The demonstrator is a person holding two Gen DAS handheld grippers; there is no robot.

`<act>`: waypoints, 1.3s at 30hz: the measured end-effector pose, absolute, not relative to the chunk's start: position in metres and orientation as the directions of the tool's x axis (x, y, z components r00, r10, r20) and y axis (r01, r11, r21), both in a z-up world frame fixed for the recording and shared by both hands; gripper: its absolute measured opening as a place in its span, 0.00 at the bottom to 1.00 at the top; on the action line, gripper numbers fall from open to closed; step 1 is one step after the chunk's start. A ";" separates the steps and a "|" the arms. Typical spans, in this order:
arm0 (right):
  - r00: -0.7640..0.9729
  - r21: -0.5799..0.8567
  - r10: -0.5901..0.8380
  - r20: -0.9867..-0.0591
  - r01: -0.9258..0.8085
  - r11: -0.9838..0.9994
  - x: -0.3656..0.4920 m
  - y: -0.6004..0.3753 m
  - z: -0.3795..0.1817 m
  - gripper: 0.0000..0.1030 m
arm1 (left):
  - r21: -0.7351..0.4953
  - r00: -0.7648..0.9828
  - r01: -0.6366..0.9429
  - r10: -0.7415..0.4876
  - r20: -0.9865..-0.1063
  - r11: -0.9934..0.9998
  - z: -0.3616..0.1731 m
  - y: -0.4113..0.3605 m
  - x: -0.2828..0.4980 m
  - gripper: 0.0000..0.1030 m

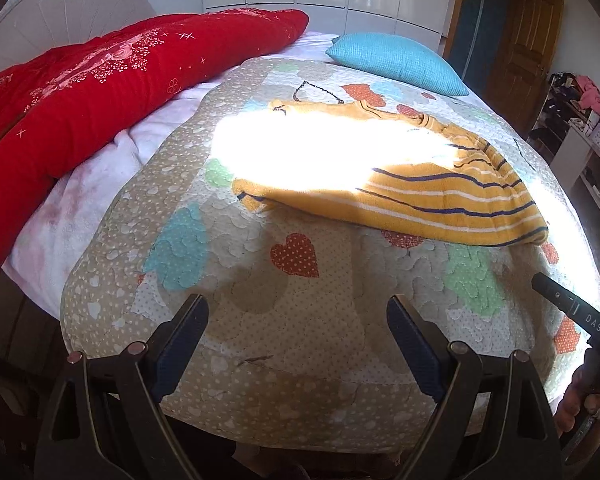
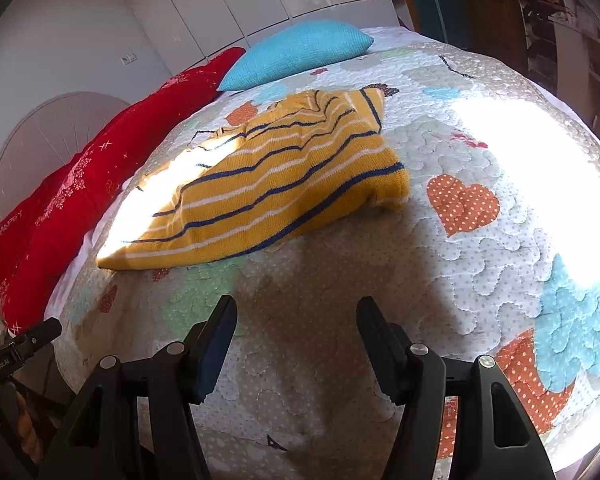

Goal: Fold small clothes

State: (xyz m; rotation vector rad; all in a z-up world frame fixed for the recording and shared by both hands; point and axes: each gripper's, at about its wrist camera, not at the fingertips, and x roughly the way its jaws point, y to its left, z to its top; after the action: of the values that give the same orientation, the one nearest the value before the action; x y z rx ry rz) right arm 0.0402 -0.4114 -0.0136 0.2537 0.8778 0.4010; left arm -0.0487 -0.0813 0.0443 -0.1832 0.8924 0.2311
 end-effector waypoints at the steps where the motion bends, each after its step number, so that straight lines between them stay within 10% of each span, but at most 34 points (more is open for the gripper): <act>1: 0.576 0.373 0.439 -0.689 -0.238 0.897 0.039 -0.411 -0.014 0.65 | -0.065 0.608 -0.280 0.125 -0.784 0.958 0.043 -0.078 -0.048 0.87; 14: 0.555 0.316 0.492 -0.671 -0.387 0.866 0.040 -0.368 -0.001 0.65 | -0.075 0.592 -0.385 0.184 -0.784 0.920 0.026 -0.014 -0.011 0.87; 21: 0.520 0.172 0.489 -0.700 -0.542 0.823 0.040 -0.282 0.001 0.65 | -0.375 0.609 -0.279 -0.140 -0.781 0.884 0.000 0.034 0.064 0.87; 39: 0.694 -0.485 0.292 -0.658 -0.687 0.541 0.038 -0.050 -0.031 0.61 | -0.640 0.360 0.044 -0.610 -0.706 0.767 -0.026 0.056 0.229 0.91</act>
State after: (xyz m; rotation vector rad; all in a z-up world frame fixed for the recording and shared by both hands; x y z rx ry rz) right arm 0.0375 -0.0496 -0.0305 -0.8032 0.5509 0.6176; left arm 0.2291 0.0559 -0.0256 -0.5813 1.1354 -0.4533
